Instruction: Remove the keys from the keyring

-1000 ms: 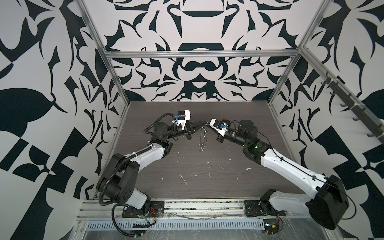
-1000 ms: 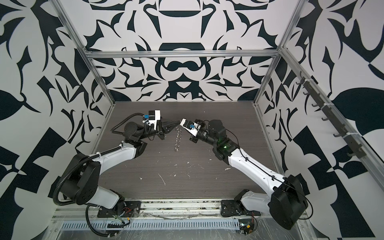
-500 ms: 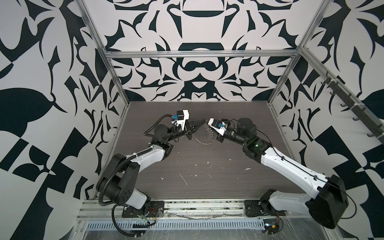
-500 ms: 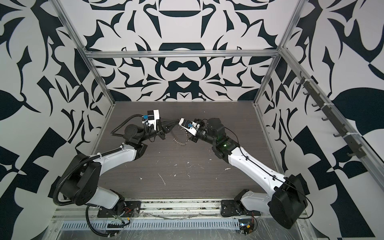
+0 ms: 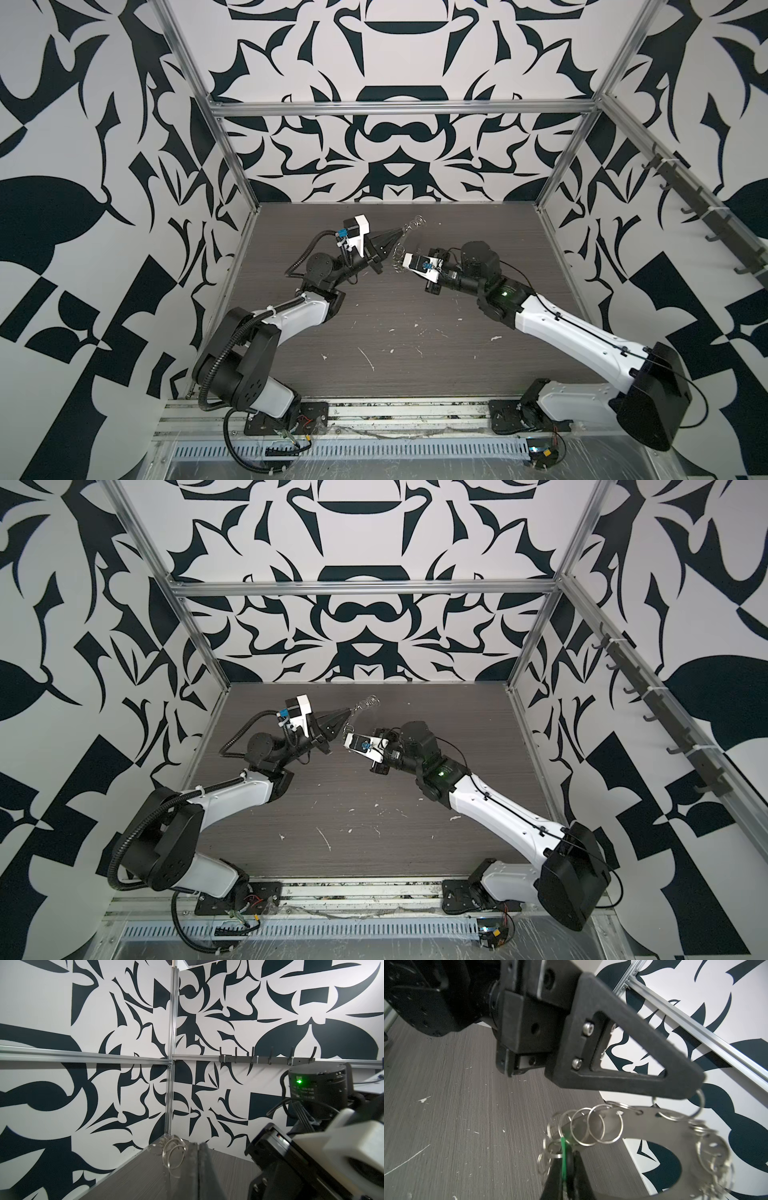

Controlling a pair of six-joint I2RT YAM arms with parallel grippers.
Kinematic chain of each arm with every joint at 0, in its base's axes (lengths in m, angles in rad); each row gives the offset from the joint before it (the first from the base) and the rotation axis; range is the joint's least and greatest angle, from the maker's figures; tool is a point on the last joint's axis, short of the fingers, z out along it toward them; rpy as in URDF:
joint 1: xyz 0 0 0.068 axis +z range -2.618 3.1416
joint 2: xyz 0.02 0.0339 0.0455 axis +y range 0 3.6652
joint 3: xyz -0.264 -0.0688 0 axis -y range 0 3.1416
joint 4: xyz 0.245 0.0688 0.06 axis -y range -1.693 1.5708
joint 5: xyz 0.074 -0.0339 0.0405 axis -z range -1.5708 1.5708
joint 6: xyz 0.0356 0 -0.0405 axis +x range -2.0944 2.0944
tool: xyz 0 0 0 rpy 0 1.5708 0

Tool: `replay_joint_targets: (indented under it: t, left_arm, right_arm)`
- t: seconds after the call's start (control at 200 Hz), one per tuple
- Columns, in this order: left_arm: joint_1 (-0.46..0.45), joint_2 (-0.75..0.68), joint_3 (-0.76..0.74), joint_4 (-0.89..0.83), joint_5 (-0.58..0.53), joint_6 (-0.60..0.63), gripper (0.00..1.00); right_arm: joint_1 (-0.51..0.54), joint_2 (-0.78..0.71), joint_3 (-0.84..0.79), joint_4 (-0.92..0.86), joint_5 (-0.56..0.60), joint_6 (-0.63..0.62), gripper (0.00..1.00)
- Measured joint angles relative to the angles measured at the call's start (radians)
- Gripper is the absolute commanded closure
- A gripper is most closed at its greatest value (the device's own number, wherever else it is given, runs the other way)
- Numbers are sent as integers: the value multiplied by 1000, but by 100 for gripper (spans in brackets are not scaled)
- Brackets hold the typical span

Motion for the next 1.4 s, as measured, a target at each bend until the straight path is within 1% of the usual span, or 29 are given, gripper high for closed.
replay_joint_targets:
  t: [0.14, 0.255, 0.375, 0.545, 0.64, 0.76, 0.92, 1.12, 1.265, 1.4]
  left_arm:
    - [0, -2, -5, -32, -23, 27, 100]
    - [0, -44, -5, -150, -64, 66, 100]
    - [-1, -135, 14, -390, -159, 124, 100]
    - [-1, -235, 117, -808, -330, 225, 100]
    - [-1, -281, 151, -999, -419, 257, 100]
    - [-1, -328, 154, -1195, -524, 266, 100]
    - [1, -345, 154, -1396, -637, 266, 100]
    - [16, -344, 164, -1617, -734, 236, 100]
    - [30, -336, 215, -1765, -801, 199, 100]
    - [32, -325, 248, -1870, -852, 167, 100]
  right_arm:
    - [0, 0, 0, -15, 19, -5, 100]
    - [-6, -3, 0, -37, 42, -18, 100]
    - [-18, -17, 0, -68, 68, -32, 100]
    - [-53, -74, -27, -81, 127, -47, 100]
    - [-79, -92, -51, -82, 178, -32, 100]
    - [-96, -98, -87, -80, 280, 16, 100]
    - [-98, -103, -137, -102, 434, 118, 100]
    - [-103, -103, -137, -187, 600, 264, 100]
    - [-123, -94, -137, -248, 673, 366, 100]
    - [-133, -65, -127, -312, 731, 430, 100]
